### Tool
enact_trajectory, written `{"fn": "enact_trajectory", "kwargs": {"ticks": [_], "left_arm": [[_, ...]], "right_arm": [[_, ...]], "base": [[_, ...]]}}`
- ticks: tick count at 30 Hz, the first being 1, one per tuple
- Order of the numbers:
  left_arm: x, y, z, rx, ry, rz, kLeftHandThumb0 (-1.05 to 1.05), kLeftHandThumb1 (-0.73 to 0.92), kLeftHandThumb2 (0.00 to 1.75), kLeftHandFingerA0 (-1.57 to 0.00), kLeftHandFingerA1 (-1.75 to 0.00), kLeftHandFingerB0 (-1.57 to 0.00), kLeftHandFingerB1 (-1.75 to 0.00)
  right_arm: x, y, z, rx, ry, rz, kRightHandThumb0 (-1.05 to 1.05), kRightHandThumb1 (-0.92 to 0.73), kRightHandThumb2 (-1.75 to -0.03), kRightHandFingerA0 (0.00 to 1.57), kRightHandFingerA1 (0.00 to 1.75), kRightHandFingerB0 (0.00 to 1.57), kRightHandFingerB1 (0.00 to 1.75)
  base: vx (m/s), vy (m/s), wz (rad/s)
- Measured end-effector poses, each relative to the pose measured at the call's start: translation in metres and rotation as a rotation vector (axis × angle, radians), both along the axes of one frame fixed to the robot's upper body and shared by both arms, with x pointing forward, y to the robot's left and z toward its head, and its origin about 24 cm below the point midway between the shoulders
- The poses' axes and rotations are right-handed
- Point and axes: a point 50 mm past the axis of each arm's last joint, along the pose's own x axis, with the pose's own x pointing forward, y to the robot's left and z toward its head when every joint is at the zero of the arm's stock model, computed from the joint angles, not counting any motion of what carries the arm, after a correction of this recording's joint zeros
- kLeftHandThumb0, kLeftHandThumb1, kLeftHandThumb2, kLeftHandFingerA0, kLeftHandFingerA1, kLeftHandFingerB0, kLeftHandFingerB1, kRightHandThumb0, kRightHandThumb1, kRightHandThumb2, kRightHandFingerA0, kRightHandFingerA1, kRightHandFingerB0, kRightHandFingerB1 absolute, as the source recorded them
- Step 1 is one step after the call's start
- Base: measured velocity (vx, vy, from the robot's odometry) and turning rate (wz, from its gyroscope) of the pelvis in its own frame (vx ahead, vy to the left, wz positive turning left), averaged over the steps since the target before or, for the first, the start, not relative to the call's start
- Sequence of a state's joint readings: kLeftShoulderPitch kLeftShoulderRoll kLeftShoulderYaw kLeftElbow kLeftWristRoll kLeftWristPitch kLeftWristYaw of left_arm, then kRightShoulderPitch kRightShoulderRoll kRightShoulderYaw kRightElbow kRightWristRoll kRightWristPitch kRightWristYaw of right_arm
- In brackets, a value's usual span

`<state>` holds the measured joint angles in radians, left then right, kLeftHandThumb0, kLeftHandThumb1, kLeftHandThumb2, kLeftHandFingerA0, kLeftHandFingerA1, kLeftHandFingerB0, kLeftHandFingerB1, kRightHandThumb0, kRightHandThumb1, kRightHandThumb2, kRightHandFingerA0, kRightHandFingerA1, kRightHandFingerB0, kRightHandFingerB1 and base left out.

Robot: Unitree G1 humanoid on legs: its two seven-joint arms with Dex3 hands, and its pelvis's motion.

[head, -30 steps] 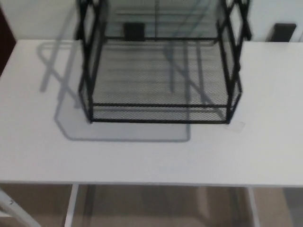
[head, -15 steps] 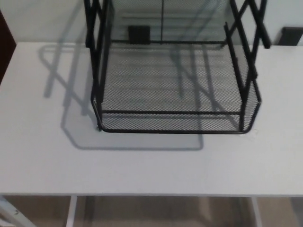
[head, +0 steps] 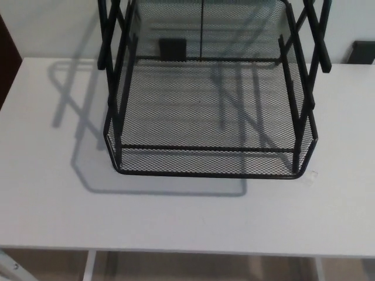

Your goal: The robot walks towards a file tray kept in the middle of a desk and uses its right hand to grab a tray and pulls it out towards itself

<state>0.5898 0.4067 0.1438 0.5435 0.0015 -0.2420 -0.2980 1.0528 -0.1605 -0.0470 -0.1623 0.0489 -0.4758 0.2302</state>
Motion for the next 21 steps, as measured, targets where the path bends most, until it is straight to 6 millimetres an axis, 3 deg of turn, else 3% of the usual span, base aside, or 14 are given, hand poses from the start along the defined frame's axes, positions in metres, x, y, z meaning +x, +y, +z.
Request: {"fn": "enact_trajectory", "kwargs": {"ticks": [2, 6, 9, 10, 15, 21], "left_arm": [[0.002, 0.0, 0.0, 0.0, -0.006, -0.002, -0.38, 0.62, 0.7, -0.26, -0.44, -0.22, -0.39], [0.004, 0.0, 0.0, 0.0, -0.01, -0.003, -0.4, 0.62, 0.71, -0.27, -0.43, -0.22, -0.39], [0.005, 0.0, 0.0, 0.0, -0.013, -0.003, -0.39, 0.61, 0.71, -0.28, -0.43, -0.23, -0.39], [0.006, 0.0, 0.0, 0.0, -0.014, -0.003, -0.38, 0.62, 0.7, -0.27, -0.43, -0.23, -0.39], [0.008, 0.0, 0.0, -0.001, -0.018, -0.003, -0.38, 0.62, 0.7, -0.27, -0.44, -0.22, -0.39], [0.009, -0.001, 0.0, -0.003, -0.022, -0.005, -0.38, 0.63, 0.7, -0.27, -0.43, -0.22, -0.38]], "right_arm": [[0.001, 0.0, 0.013, -0.001, -0.046, 0.003, -0.56, -0.62, -0.59, 0.67, 0.44, 0.57, 0.39], [0.006, -0.002, 0.043, -0.026, -0.168, 0.008, -0.59, -0.59, -0.59, 0.68, 0.42, 0.59, 0.38], [0.014, -0.006, 0.065, -0.066, -0.281, 0.011, -0.65, -0.52, -0.66, 0.61, 0.45, 0.51, 0.41], [0.018, -0.008, 0.074, -0.086, -0.323, 0.015, -0.61, -0.6, -0.59, 0.6, 0.41, 0.53, 0.37], [0.033, -0.012, 0.117, -0.196, -0.529, 0.035, -0.65, -0.62, -0.59, 0.31, 0.42, 0.32, 0.31], [0.056, -0.001, 0.164, -0.308, -0.835, 0.113, -0.73, -0.6, -0.59, 0.22, 0.46, 0.26, 0.31]], "base": [[0.0, 0.0, 0.0], [0.0, 0.0, 0.0], [0.0, 0.0, 0.0], [0.0, 0.0, 0.0], [0.0, 0.0, 0.0], [0.0, 0.0, 0.0]]}}
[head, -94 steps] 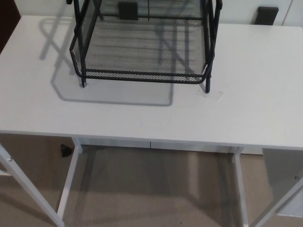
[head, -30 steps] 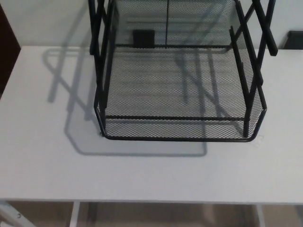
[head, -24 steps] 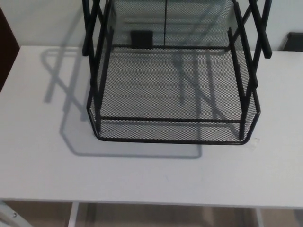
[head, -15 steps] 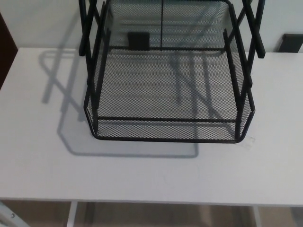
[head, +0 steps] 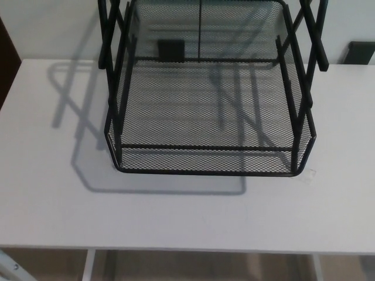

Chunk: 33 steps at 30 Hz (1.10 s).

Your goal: The robot walks towards a file tray kept in the middle of a desk and uses its right hand to grab a tray and pulls it out towards itself

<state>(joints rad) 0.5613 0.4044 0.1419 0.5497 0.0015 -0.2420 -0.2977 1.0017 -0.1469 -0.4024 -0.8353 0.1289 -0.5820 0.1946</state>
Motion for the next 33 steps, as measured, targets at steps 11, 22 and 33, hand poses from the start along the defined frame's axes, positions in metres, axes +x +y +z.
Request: {"fn": "enact_trajectory", "kwargs": {"ticks": [11, 22, 33], "left_arm": [[0.0, -0.002, -0.001, -0.005, -0.001, -0.001, -0.39, 0.62, 0.71, -0.27, -0.44, -0.22, -0.39], [0.0, -0.003, -0.002, -0.01, -0.001, -0.001, -0.4, 0.61, 0.71, -0.29, -0.44, -0.22, -0.39], [0.0, -0.005, -0.002, -0.013, -0.001, -0.005, -0.39, 0.6, 0.71, -0.3, -0.45, -0.22, -0.39]], "right_arm": [[0.032, 0.03, 0.029, -0.091, -0.315, 0.136, -0.37, -0.19, -0.83, 0.02, 0.55, 0.0, 0.5], [0.057, 0.053, 0.033, -0.078, -0.435, 0.184, -0.75, -0.43, -0.81, 0.04, 0.34, 0.11, 0.43], [0.09, 0.077, 0.035, -0.09, -0.483, 0.226, -0.8, -0.58, -0.59, 0.04, 0.38, 0.15, 0.33]], "base": [[0.0, 0.0, 0.0], [0.0, 0.0, 0.0], [0.0, 0.0, 0.0]]}}
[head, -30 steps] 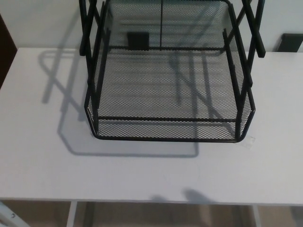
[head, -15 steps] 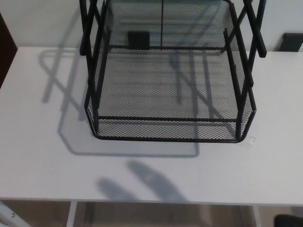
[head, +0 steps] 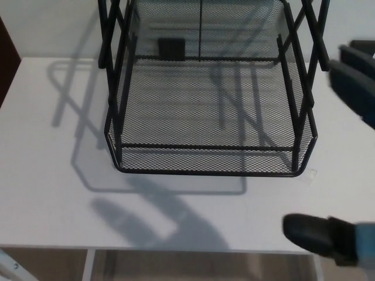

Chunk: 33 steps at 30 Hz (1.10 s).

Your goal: The robot walks towards a file tray kept in the middle of a desk and uses its right hand to grab a tray and pulls it out towards itself

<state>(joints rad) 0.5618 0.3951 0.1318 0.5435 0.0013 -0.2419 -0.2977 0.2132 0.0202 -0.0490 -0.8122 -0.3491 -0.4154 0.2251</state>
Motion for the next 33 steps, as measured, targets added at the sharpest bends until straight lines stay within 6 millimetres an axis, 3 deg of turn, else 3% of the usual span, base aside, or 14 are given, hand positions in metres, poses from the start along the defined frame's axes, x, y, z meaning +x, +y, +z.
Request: {"fn": "enact_trajectory", "kwargs": {"ticks": [2, 4, 8, 11, 12, 13, 16, 17, 18, 20, 21, 26, 30, 33], "left_arm": [[0.0, 0.0, 0.0, 0.0, 0.0, -0.001, -0.4, 0.6, 0.71, -0.3, -0.45, -0.21, -0.39], [0.0, 0.0, 0.0, 0.0, -0.001, -0.002, -0.4, 0.6, 0.71, -0.3, -0.45, -0.21, -0.39], [0.001, -0.001, 0.0, -0.001, -0.002, -0.003, -0.39, 0.6, 0.71, -0.29, -0.45, -0.2, -0.39], [0.002, -0.001, 0.001, -0.001, -0.006, -0.006, -0.4, 0.61, 0.71, -0.29, -0.46, -0.2, -0.39], [0.002, -0.001, 0.001, -0.001, -0.007, -0.007, -0.41, 0.61, 0.72, -0.3, -0.45, -0.2, -0.39], [0.003, -0.001, 0.001, -0.002, -0.009, -0.008, -0.4, 0.61, 0.71, -0.3, -0.45, -0.2, -0.39], [0.004, -0.002, 0.002, -0.002, -0.016, -0.013, -0.4, 0.61, 0.71, -0.3, -0.45, -0.2, -0.39], [0.005, -0.002, 0.002, -0.002, -0.018, -0.015, -0.4, 0.61, 0.71, -0.3, -0.45, -0.2, -0.39], [0.005, -0.002, 0.002, -0.002, -0.02, -0.016, -0.4, 0.6, 0.71, -0.3, -0.45, -0.2, -0.39], [0.006, -0.003, 0.003, -0.002, -0.025, -0.019, -0.4, 0.6, 0.71, -0.3, -0.44, -0.2, -0.39], [0.006, -0.003, 0.003, -0.002, -0.026, -0.02, -0.39, 0.61, 0.7, -0.29, -0.44, -0.2, -0.39], [0.01, -0.005, 0.005, -0.003, -0.044, -0.033, -0.39, 0.6, 0.7, -0.29, -0.44, -0.2, -0.38], [0.014, -0.006, 0.007, -0.004, -0.06, -0.043, -0.33, 0.66, 0.6, -0.34, -0.41, -0.21, -0.32], [0.016, -0.007, 0.008, -0.004, -0.068, -0.05, -0.37, 0.59, 0.69, -0.29, -0.45, -0.18, -0.38]], "right_arm": [[0.006, 0.004, 0.0, -0.004, 0.003, 0.004, -0.77, -0.46, -0.84, 0.04, 0.33, 0.1, 0.41], [0.013, 0.009, -0.001, -0.014, 0.008, 0.01, -0.77, -0.55, -0.56, 0.01, 0.37, 0.14, 0.34], [0.028, 0.02, -0.003, -0.045, 0.029, 0.018, -0.75, -0.51, -0.56, 0.02, 0.36, 0.14, 0.34], [0.038, 0.029, -0.005, -0.07, 0.052, 0.022, -0.37, -0.17, -0.83, 0.0, 0.52, 0.0, 0.48], [0.042, 0.032, -0.007, -0.079, 0.063, 0.024, -0.37, -0.18, -0.84, 0.01, 0.52, 0.0, 0.49], [0.046, 0.035, -0.008, -0.09, 0.075, 0.026, -0.76, -0.53, -0.57, 0.07, 0.33, 0.14, 0.31], [0.055, 0.044, -0.014, -0.123, 0.116, 0.027, -0.8, -0.54, -0.57, 0.08, 0.34, 0.13, 0.31], [0.058, 0.047, -0.016, -0.134, 0.129, 0.026, -0.73, -0.45, -0.86, 0.0, 0.41, 0.07, 0.42], [0.06, 0.05, -0.019, -0.148, 0.143, 0.025, -0.39, -0.16, -0.84, 0.0, 0.51, 0.0, 0.49], [0.065, 0.056, -0.024, -0.177, 0.176, 0.022, -0.39, -0.14, -0.83, 0.0, 0.52, 0.0, 0.49], [0.067, 0.058, -0.026, -0.188, 0.187, 0.021, -0.79, -0.44, -0.81, 0.05, 0.32, 0.06, 0.39], [0.077, 0.071, -0.044, -0.271, 0.277, 0.01, -0.63, -0.41, -0.53, 0.03, 0.3, 0.14, 0.31], [0.081, 0.08, -0.059, -0.339, 0.345, -0.001, -0.5, -0.31, -0.79, 0.0, 0.33, 0.08, 0.46], [0.083, 0.086, -0.07, -0.392, 0.391, -0.014, -0.67, -0.43, -0.53, 0.02, 0.31, 0.09, 0.31]], "base": [[0.0, 0.0, 0.0], [0.0, 0.0, 0.0], [0.0, 0.0, 0.0], [0.0, 0.0, 0.0], [0.0, 0.0, 0.0], [0.0, 0.0, 0.0], [0.0, 0.0, 0.0], [0.0, 0.0, 0.0], [0.0, 0.0, 0.0], [0.0, 0.0, 0.0], [0.0, 0.0, 0.0], [0.0, 0.0, 0.0], [0.0, 0.0, 0.0], [0.0, 0.0, 0.0]]}}
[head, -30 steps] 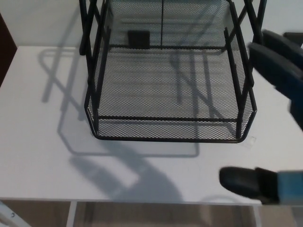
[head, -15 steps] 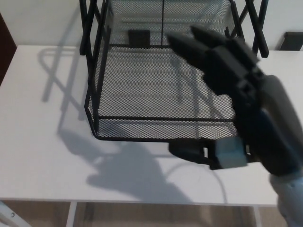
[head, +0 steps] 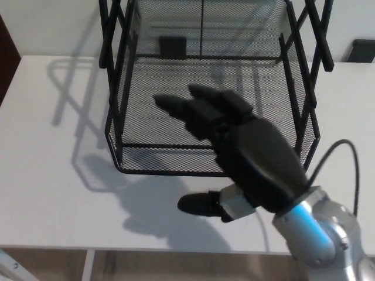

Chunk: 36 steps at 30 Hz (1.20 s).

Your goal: The robot walks towards a file tray kept in the middle of a desk and uses its right hand to grab a tray and pulls it out towards itself

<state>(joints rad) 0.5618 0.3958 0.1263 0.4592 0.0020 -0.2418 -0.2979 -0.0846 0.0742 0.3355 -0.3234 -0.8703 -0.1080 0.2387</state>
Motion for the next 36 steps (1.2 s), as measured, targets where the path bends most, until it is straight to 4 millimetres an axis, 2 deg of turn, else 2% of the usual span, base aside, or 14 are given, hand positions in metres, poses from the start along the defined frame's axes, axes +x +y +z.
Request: {"fn": "enact_trajectory", "kwargs": {"ticks": [2, 12, 13, 14, 17, 18, 19, 21, 22, 23, 31, 34, 35, 36], "left_arm": [[0.002, -0.001, 0.001, 0.0, -0.008, -0.005, -0.37, 0.58, 0.69, -0.29, -0.45, -0.18, -0.38], [0.005, -0.002, 0.003, 0.004, -0.016, -0.023, -0.32, 0.63, 0.59, -0.34, -0.41, -0.2, -0.32], [0.005, -0.002, 0.003, 0.005, -0.016, -0.025, -0.36, 0.56, 0.67, -0.3, -0.45, -0.18, -0.38], [0.005, -0.002, 0.003, 0.006, -0.016, -0.027, -0.36, 0.56, 0.68, -0.29, -0.45, -0.18, -0.38], [0.006, -0.002, 0.003, 0.008, -0.017, -0.033, -0.31, 0.63, 0.59, -0.33, -0.41, -0.19, -0.32], [0.006, -0.003, 0.003, 0.009, -0.017, -0.034, -0.32, 0.62, 0.59, -0.34, -0.41, -0.19, -0.32], [0.006, -0.003, 0.003, 0.009, -0.017, -0.036, -0.32, 0.62, 0.59, -0.35, -0.41, -0.2, -0.32], [0.006, -0.003, 0.004, 0.011, -0.016, -0.039, -0.31, 0.63, 0.59, -0.35, -0.41, -0.19, -0.32], [0.006, -0.003, 0.004, 0.011, -0.015, -0.042, -0.31, 0.63, 0.59, -0.36, -0.41, -0.19, -0.32], [0.006, -0.003, 0.004, 0.012, -0.015, -0.045, -0.31, 0.63, 0.59, -0.35, -0.41, -0.19, -0.32], [0.01, -0.001, 0.008, 0.03, -0.005, -0.095, -0.4, 0.56, 0.7, -0.31, -0.46, -0.16, -0.38], [0.011, 0.0, 0.01, 0.041, 0.003, -0.124, -0.4, 0.55, 0.7, -0.32, -0.46, -0.17, -0.39], [0.012, 0.001, 0.01, 0.046, 0.006, -0.133, -0.4, 0.55, 0.7, -0.32, -0.46, -0.17, -0.39], [0.012, 0.001, 0.011, 0.05, 0.009, -0.139, -0.39, 0.55, 0.7, -0.32, -0.46, -0.17, -0.39]], "right_arm": [[0.001, 0.004, -0.007, -0.041, 0.026, -0.01, -0.72, -0.36, -0.66, 0.07, 0.23, 0.08, 0.34], [0.004, 0.013, -0.03, -0.206, 0.087, -0.075, -0.76, -0.44, -0.58, 0.0, 0.35, 0.07, 0.34], [0.004, 0.014, -0.031, -0.223, 0.089, -0.084, -0.67, -0.39, -0.83, 0.0, 0.2, 0.03, 0.38], [0.004, 0.014, -0.032, -0.236, 0.089, -0.092, -0.75, -0.47, -0.83, 0.0, 0.08, 0.04, 0.34], [0.004, 0.016, -0.036, -0.274, 0.085, -0.118, -0.77, -0.46, -0.82, 0.0, 0.12, 0.02, 0.28], [0.004, 0.017, -0.037, -0.286, 0.08, -0.127, -0.69, -0.47, -0.59, 0.0, 0.09, 0.02, 0.33], [0.004, 0.018, -0.037, -0.296, 0.073, -0.133, -0.76, -0.45, -0.8, 0.0, 0.13, 0.06, 0.24], [0.003, 0.019, -0.037, -0.313, 0.058, -0.146, -0.77, -0.4, -0.71, 0.0, 0.05, 0.03, 0.2], [0.003, 0.019, -0.038, -0.325, 0.047, -0.16, -0.73, -0.43, -0.83, 0.0, 0.19, 0.0, 0.26], [0.003, 0.019, -0.037, -0.333, 0.039, -0.171, -0.78, -0.38, -0.73, 0.0, 0.07, 0.02, 0.25], [0.008, 0.019, -0.036, -0.394, -0.052, -0.271, -0.74, -0.45, -0.83, 0.0, 0.15, 0.04, 0.32], [0.013, 0.016, -0.039, -0.436, -0.084, -0.329, -0.64, -0.41, -0.81, 0.0, 0.16, 0.02, 0.35], [0.014, 0.015, -0.041, -0.45, -0.089, -0.346, -0.72, -0.37, -0.59, 0.0, 0.23, 0.04, 0.37], [0.016, 0.014, -0.042, -0.463, -0.092, -0.362, -0.67, -0.28, -0.67, 0.0, 0.2, 0.05, 0.4]], "base": [[0.0, 0.0, 0.0], [0.0, 0.0, 0.0], [0.0, 0.0, 0.0], [0.0, 0.0, 0.0], [0.0, 0.0, 0.0], [0.0, 0.0, 0.0], [0.0, 0.0, 0.0], [0.0, 0.0, 0.0], [0.0, 0.0, 0.0], [0.0, 0.0, 0.0], [0.0, 0.0, 0.0], [0.0, 0.0, 0.0], [0.0, 0.0, 0.0], [0.0, 0.0, 0.0]]}}
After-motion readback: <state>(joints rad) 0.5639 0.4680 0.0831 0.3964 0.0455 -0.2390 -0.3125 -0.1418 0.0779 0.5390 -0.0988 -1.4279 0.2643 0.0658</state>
